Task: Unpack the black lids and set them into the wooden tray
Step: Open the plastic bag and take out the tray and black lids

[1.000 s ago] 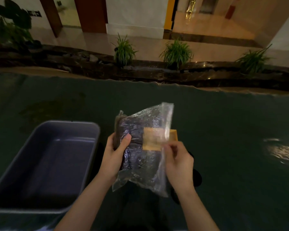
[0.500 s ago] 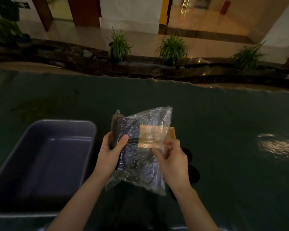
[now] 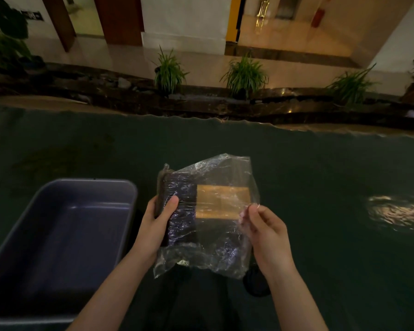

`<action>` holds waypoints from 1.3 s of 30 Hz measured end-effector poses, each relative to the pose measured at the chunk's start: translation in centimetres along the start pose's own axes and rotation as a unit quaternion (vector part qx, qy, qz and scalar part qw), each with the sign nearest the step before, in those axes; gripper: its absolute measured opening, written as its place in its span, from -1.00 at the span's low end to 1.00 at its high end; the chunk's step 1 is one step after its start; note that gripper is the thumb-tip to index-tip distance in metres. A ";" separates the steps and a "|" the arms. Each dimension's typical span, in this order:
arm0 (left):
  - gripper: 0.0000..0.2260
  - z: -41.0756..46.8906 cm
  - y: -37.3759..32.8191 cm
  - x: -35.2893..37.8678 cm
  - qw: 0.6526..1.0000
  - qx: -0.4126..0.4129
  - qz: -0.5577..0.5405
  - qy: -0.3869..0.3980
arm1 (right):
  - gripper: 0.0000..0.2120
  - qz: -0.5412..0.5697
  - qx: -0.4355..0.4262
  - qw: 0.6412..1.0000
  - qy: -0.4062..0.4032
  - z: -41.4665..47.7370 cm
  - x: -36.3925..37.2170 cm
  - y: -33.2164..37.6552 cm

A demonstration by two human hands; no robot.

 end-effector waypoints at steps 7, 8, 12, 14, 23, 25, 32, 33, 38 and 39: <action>-0.55 1.3 5.2 0.7 0.988 -0.151 -0.040 0.018 | -0.77 -0.068 0.019 0.997 0.031 0.4 2.0 -0.9; -0.60 1.3 5.8 0.8 0.988 -0.153 -0.008 0.007 | -0.78 -0.081 0.020 0.996 0.028 0.4 2.2 -1.3; -0.87 0.4 5.6 1.4 0.959 -0.008 0.282 -0.017 | -0.86 -0.121 0.033 0.992 0.032 0.6 2.7 -3.9; -0.84 -0.5 4.8 2.3 0.932 0.093 0.350 -0.024 | -0.86 -0.152 0.032 0.987 0.042 0.6 2.3 -5.4; -0.83 -2.1 4.2 5.9 0.940 0.141 0.298 0.082 | -0.82 -0.224 0.063 0.969 0.082 -0.3 -0.8 -7.8; -0.89 -2.0 4.5 5.9 0.929 0.154 0.328 0.074 | -0.80 -0.280 0.038 0.955 0.086 -0.1 -1.3 -7.9; -0.86 -1.9 3.6 5.1 0.894 0.202 0.397 0.045 | -0.89 -0.331 0.010 0.943 0.032 0.1 -2.7 -7.5; -0.87 -1.5 3.7 4.1 0.903 0.185 0.387 0.032 | -0.89 -0.318 0.013 0.948 -0.002 0.0 -3.4 -7.0; -0.89 0.2 4.1 -1.9 0.953 0.093 0.287 -0.019 | -0.90 -0.310 -0.025 0.945 -0.104 0.1 -6.8 -4.2; -0.90 0.3 4.2 -2.6 0.957 0.088 0.277 -0.018 | -0.90 -0.325 -0.031 0.940 -0.094 0.0 -6.8 -3.9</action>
Point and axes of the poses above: each hand's wrist, its own z-axis towards the middle knuckle, its own x-axis out of the palm, y = z × x, the point moved 5 cm from there along z, towards the middle knuckle, and after that the axes turned 13 degrees about z, right-handed, at the moved point
